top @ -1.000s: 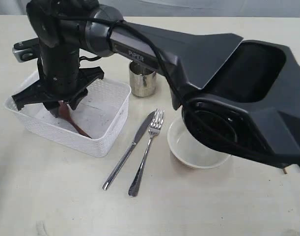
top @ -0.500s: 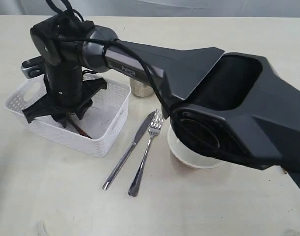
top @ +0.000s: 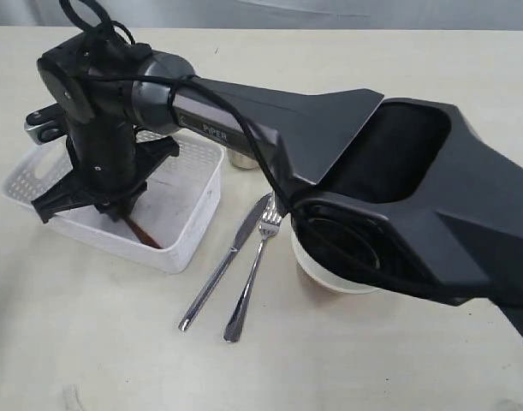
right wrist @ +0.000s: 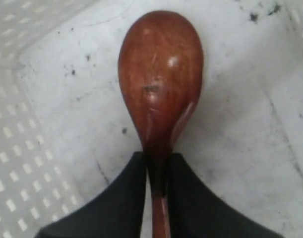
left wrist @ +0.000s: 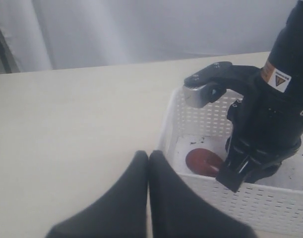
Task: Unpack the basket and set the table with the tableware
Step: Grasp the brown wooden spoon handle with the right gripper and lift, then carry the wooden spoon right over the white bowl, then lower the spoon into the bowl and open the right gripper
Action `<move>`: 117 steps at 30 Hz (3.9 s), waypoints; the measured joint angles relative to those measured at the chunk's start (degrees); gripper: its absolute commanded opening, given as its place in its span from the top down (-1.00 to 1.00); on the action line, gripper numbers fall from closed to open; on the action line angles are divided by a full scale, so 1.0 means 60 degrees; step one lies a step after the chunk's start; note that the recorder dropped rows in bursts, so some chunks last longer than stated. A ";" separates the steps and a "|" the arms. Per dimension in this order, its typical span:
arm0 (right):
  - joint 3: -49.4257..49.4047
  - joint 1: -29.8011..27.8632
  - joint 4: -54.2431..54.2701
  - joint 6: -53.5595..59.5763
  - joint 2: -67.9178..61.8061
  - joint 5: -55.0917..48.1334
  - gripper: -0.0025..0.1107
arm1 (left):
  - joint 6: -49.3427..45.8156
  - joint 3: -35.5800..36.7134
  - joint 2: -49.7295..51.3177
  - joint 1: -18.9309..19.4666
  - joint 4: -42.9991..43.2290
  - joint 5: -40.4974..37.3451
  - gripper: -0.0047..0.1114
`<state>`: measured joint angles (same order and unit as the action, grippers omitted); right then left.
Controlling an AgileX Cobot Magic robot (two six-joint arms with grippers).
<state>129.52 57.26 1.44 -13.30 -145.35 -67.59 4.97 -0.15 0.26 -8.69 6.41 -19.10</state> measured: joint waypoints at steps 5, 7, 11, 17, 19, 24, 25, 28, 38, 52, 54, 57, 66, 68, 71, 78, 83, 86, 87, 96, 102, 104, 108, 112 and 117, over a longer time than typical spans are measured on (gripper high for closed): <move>-0.0038 0.0000 -0.0529 0.0105 0.0240 -0.0229 0.96 | 0.0000 0.0000 0.0000 0.0000 0.0000 0.0000 0.92; -0.0059 0.0000 -0.0696 0.0125 0.0393 -0.0280 0.96 | 0.0000 0.0000 0.0000 0.0000 0.0000 0.0000 0.92; -0.0059 0.0000 -0.0901 0.0214 0.0784 -0.0337 0.96 | 0.0000 0.0000 0.0000 0.0000 0.0000 0.0000 0.92; -0.0059 0.0000 -0.0898 0.0457 0.1422 -0.0354 0.96 | 0.0000 0.0000 0.0000 0.0000 0.0000 0.0000 0.92; -0.0059 0.0000 -0.0898 0.0617 0.1676 -0.0354 0.96 | 0.0000 0.0000 0.0000 0.0000 0.0000 0.0000 0.92; -0.0074 0.0000 -0.0898 0.0785 0.2562 -0.0373 0.96 | 0.0000 0.0000 0.0000 0.0000 0.0000 0.0000 0.92; -0.0096 0.0000 -0.0898 0.0807 0.2718 -0.0373 0.96 | 0.0000 0.0000 0.0000 0.0000 0.0000 0.0000 0.92; -0.0427 -0.0124 -0.0898 0.0857 0.3302 -0.0373 0.96 | 0.0000 0.0000 0.0000 0.0000 0.0000 0.0000 0.92; -0.4472 -0.1130 -0.1270 0.0900 0.6103 -0.0357 0.96 | 0.0000 0.0000 0.0000 0.0000 0.0000 0.0000 0.92; -1.0888 -0.1130 -0.3282 0.0971 0.8880 -0.0398 0.96 | 0.0000 0.0000 0.0000 0.0000 0.0000 0.0000 0.92; -1.1558 -0.1130 -0.3578 0.0931 0.8844 -0.0398 0.96 | 0.0000 0.0000 0.0000 0.0000 0.0000 0.0000 0.92; -1.2168 -0.1130 -0.3638 0.0931 0.8844 -0.0374 0.96 | 0.0000 0.0000 0.0000 0.0000 0.0000 0.0000 0.92; -1.2623 -0.1130 -0.3638 0.0746 0.8844 0.1908 0.96 | 0.0000 0.0000 0.0000 0.0000 0.0000 0.0000 0.92; -1.2779 -0.1130 -0.3600 0.0817 0.8844 0.2130 0.96 | 0.0000 0.0000 0.0000 0.0000 0.0000 0.0000 0.92; -1.2995 -0.1130 -0.3474 0.1057 0.8844 0.2248 0.96 | 0.0000 0.0000 0.0000 0.0000 0.0000 0.0000 0.92; -1.3142 -0.1130 -0.3473 0.1112 0.8797 0.2371 0.96 | 0.0000 0.0000 0.0000 0.0000 0.0000 0.0000 0.92; -1.3142 -0.1130 -0.3473 0.1112 0.8480 0.2428 0.96 | 0.0000 0.0000 0.0000 0.0000 0.0000 0.0000 0.92; -1.3142 -0.1130 -0.3473 0.1112 0.8163 0.2314 0.75 | 0.0000 0.0000 0.0000 0.0000 0.0000 0.0000 0.92; -1.3142 -0.1130 -0.3473 0.1112 0.8105 0.2270 0.66 | 0.0000 0.0000 0.0000 0.0000 0.0000 0.0000 0.92; -1.3067 -0.1130 -0.4235 0.0867 0.8067 0.1987 0.19 | 0.0000 0.0000 0.0000 0.0000 0.0000 0.0000 0.92; -1.2323 -0.1130 -0.4448 0.0720 0.8197 0.1638 0.19 | 0.0000 0.0000 0.0000 0.0000 0.0000 0.0000 0.92; -1.2013 -0.1130 -0.4448 0.0719 0.8383 0.1552 0.19 | 0.0000 0.0000 0.0000 0.0000 0.0000 0.0000 0.92; -1.1423 -0.1130 -0.4216 0.0719 0.8989 0.1506 0.19 | 0.0000 0.0000 0.0000 0.0000 0.0000 0.0000 0.92; -1.0704 -0.1130 -0.3130 0.0287 0.9572 0.1483 0.19 | 0.0000 0.0000 0.0000 0.0000 0.0000 0.0000 0.92; -0.9632 -0.1138 -0.0621 -0.0201 0.9683 0.1851 0.19 | 0.0000 0.0000 0.0000 0.0000 0.0000 0.0000 0.92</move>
<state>71.72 50.43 -2.29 -14.51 -87.25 -56.49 4.97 -0.15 0.26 -8.69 6.41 -19.10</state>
